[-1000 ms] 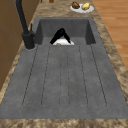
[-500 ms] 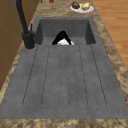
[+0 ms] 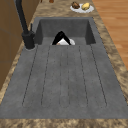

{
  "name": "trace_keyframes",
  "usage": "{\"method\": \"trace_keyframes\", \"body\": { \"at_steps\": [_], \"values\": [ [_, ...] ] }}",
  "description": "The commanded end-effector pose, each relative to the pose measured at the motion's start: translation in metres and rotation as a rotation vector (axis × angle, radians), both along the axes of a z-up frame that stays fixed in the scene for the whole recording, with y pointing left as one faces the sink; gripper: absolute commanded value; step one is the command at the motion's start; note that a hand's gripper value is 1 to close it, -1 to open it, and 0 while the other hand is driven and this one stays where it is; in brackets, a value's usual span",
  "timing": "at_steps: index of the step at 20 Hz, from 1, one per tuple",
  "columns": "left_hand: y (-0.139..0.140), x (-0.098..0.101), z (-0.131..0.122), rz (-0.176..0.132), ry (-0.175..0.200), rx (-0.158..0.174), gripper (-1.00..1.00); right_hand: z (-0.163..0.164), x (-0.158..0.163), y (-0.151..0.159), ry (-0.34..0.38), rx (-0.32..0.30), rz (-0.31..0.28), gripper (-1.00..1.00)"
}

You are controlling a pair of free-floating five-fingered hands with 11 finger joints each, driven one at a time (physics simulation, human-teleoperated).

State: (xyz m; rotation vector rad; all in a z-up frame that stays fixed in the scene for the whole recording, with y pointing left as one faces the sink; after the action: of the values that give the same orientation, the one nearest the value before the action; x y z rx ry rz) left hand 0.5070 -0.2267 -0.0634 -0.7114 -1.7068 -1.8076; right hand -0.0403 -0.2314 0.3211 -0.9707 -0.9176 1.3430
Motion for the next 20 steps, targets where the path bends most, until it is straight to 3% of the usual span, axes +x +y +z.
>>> {"method": "trace_keyframes", "body": {
  "at_steps": [1, 4, 5, 6, 7, 12, 17, 19, 20],
  "values": [
    [0.0, 0.013, -0.012, -0.007, 0.051, 0.016, -1.0, 0.0, 0.0, 0.0, 0.0, 0.0, 0.0, 0.0],
    [0.003, 0.01, -0.015, -0.015, 0.057, 0.0, -1.0, 0.0, 0.0, 0.0, 0.0, 0.0, 0.0, 0.0],
    [0.007, 0.005, -0.016, -0.023, 0.041, -0.008, 1.0, 0.0, 0.0, 0.0, 0.0, 0.0, 0.0, 0.0],
    [0.009, 0.002, -0.012, -0.057, 0.005, -0.002, 1.0, 0.0, 0.0, 0.0, 0.0, 0.0, 0.0, 0.0],
    [0.01, 0.004, -0.012, -0.07, -0.066, -0.004, 1.0, 0.0, 0.0, 0.0, 0.0, 0.0, 0.0, 0.0],
    [0.005, -0.005, -0.013, -0.071, -0.304, -0.023, 1.0, 0.0, 0.0, 0.0, 0.0, 0.0, 0.0, 0.0],
    [0.002, -0.016, -0.006, -0.096, -0.522, -0.043, 1.0, 0.0, 0.0, 0.0, 0.0, 0.0, 0.0, 0.0],
    [0.003, -0.014, -0.003, -0.108, -0.52, -0.054, 1.0, 0.0, 0.0, 0.0, 0.0, 0.0, 0.0, 0.0],
    [0.003, -0.012, 0.002, -0.114, -0.493, -0.05, 1.0, 0.0, 0.0, 0.0, 0.0, 0.0, 0.0, 0.0]
  ]
}}
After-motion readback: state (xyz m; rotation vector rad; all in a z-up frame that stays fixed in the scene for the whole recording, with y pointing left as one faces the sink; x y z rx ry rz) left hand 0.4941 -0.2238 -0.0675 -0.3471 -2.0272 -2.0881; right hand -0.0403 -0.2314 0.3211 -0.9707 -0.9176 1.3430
